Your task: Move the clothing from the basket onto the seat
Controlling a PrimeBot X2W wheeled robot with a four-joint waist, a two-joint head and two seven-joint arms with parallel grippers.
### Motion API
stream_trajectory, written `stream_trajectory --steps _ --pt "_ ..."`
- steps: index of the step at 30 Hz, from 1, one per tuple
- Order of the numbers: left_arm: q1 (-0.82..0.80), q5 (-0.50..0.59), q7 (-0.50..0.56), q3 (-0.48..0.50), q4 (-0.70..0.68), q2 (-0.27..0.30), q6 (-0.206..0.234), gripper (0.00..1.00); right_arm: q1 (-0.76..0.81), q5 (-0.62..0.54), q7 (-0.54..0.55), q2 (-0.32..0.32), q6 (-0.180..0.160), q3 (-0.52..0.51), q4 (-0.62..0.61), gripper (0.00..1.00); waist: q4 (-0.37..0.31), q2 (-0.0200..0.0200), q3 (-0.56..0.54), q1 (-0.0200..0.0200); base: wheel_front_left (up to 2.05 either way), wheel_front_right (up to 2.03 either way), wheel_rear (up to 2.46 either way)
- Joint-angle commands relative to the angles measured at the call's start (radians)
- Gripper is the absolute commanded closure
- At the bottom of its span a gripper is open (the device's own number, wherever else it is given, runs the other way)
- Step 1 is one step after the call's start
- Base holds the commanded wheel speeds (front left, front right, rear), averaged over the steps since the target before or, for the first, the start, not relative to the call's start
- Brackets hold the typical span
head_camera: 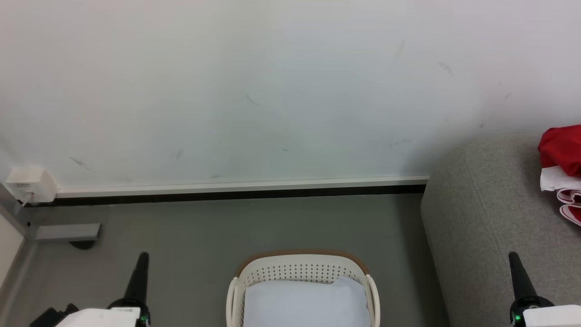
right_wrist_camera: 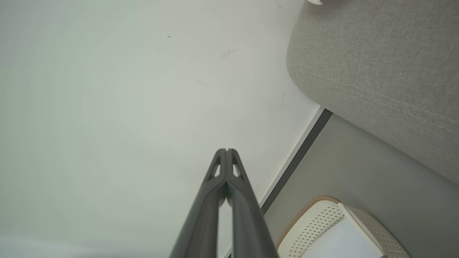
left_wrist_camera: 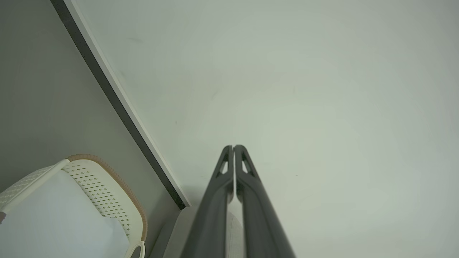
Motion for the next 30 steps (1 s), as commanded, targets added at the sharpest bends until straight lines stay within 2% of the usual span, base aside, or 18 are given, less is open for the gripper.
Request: stream_trajectory --steps 1,30 --pt "-0.017 -0.018 0.004 0.006 -0.010 0.009 0.000 1.00 -0.018 0.024 0.003 -0.008 -0.002 -0.007 -0.011 1.00 0.000 -0.0001 0.000 -0.0001 0.00 0.00 0.00" --pt "-0.034 -0.243 0.062 0.017 -0.037 0.010 0.008 1.00 -0.040 0.246 0.055 -0.014 -0.002 -0.024 -0.026 1.00 -0.001 -0.0001 0.006 -0.0001 0.00 0.00 0.00"
